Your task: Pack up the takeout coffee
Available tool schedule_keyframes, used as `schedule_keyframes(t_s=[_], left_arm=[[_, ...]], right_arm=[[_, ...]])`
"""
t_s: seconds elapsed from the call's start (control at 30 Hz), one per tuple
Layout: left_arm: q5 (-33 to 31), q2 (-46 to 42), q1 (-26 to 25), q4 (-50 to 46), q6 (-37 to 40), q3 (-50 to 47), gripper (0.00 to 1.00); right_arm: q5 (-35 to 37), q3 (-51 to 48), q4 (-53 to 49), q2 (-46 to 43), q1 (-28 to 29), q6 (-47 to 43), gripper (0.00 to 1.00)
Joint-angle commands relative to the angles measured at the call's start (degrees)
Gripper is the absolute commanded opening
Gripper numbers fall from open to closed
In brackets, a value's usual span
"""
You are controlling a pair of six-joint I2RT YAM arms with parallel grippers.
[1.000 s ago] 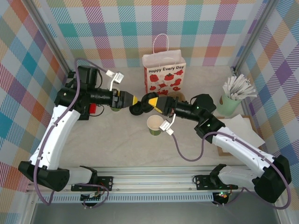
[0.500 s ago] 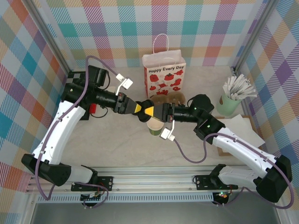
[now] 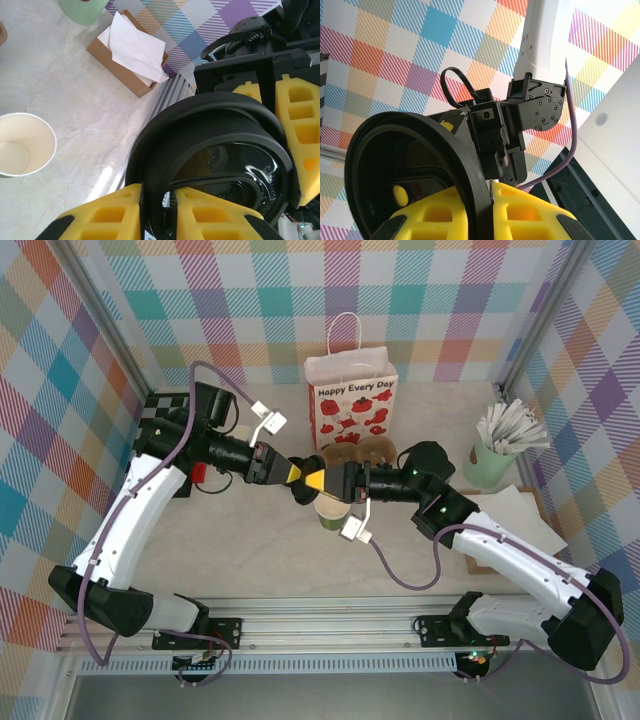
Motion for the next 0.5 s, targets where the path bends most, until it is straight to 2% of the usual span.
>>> schedule_keyframes(t_s=[0.0,0.1,0.2,0.23,0.27,0.37,0.47], left_arm=[[4.5,0.7,-1.0,3.3,-0.3,-0.8,0.12],[2.6,0.6,-1.1,4.5,-1.3,-1.2,0.00],[-3.1,-0.7,-1.1,7.5,-3.8,-2.2,0.00],[-5.8,-1.5,-1.1,8.9,-4.9,-2.7,0.00],[-8.6,-2.4,-1.1,10.3,-6.0,-3.3,0.00],[-13.4,-4.9,-1.0,14.2,-7.8,-6.2,0.00],[-21.9,-6.0,-1.1,15.0,-10.0,-8.3,0.00]], right_arm=[[-0.8,1.3,1.7,1.4,1.3,2.6,0.00],[0.4,1.1,3.6,2.0,1.4,4.7,0.00],[2.9,0.6,2.9,1.6,1.4,7.6,0.00],[4.6,1.1,-1.0,0.9,1.5,9.6,0.16],[7.0,2.4,-7.4,-0.2,1.4,13.7,0.40],[11.9,6.0,-23.0,-2.1,-0.7,31.4,0.98],[17.8,5.6,-29.5,-2.8,-1.4,44.4,1.00]])
